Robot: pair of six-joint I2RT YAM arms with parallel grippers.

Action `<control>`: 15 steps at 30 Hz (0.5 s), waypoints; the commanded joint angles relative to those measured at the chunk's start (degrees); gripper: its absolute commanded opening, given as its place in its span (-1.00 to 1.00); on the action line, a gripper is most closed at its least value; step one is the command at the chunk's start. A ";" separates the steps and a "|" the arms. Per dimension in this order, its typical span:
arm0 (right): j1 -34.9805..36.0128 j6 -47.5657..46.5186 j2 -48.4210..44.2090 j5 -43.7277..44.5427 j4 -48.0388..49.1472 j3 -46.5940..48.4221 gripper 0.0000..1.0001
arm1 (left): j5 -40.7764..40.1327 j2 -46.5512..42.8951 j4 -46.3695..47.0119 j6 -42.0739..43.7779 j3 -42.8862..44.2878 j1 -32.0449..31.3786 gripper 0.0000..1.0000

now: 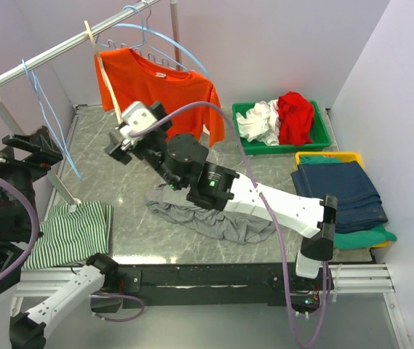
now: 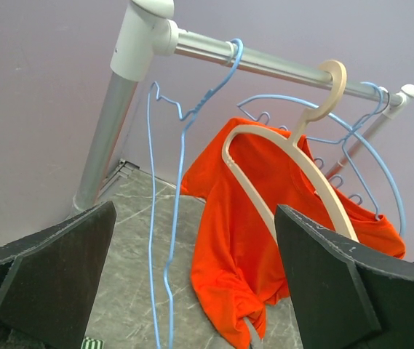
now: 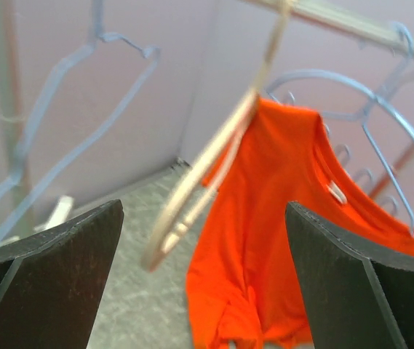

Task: Remove the t-shirt from the hanger
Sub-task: Pick up the hanger from the clothesline.

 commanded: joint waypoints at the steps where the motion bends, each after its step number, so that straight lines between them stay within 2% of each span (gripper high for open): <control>1: -5.89 6.26 -6.96 1.61 1.68 -2.97 1.00 | 1.30 -0.23 0.72 1.31 -1.39 0.00 0.96; 9: -21.10 18.92 -14.88 -7.80 -1.24 -9.74 1.00 | 4.90 0.30 2.39 1.31 -3.67 0.09 0.99; 12: -26.91 20.42 -15.32 -15.51 -3.96 -9.22 0.79 | 5.78 0.74 2.74 1.40 -3.85 0.09 0.99; 13: -28.31 20.25 -15.41 -17.72 -4.58 -9.13 0.65 | 6.22 0.83 2.83 1.48 -3.85 0.09 0.99; 15: -31.74 19.81 -14.62 -25.63 -5.63 -8.52 0.55 | 6.66 1.00 3.10 1.48 -4.03 0.09 0.99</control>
